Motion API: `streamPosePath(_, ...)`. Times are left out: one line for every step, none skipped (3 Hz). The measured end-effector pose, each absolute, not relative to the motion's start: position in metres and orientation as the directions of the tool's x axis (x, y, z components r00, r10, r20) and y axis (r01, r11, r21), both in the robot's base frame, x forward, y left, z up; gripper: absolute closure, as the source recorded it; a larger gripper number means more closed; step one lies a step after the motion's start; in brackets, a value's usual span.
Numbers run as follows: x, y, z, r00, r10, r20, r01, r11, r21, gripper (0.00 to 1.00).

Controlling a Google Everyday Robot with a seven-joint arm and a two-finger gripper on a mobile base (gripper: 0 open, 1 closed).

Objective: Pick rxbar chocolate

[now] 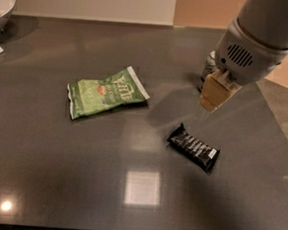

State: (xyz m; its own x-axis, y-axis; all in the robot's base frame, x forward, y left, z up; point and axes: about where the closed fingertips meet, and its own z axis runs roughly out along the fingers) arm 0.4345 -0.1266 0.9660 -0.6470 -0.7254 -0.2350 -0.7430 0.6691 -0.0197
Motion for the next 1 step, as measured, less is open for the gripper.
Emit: streamPosePath(0.4375,-0.1241,0.9674,-0.643,-0.725,-0.248,-0.743,0.668,-0.026,0.82)
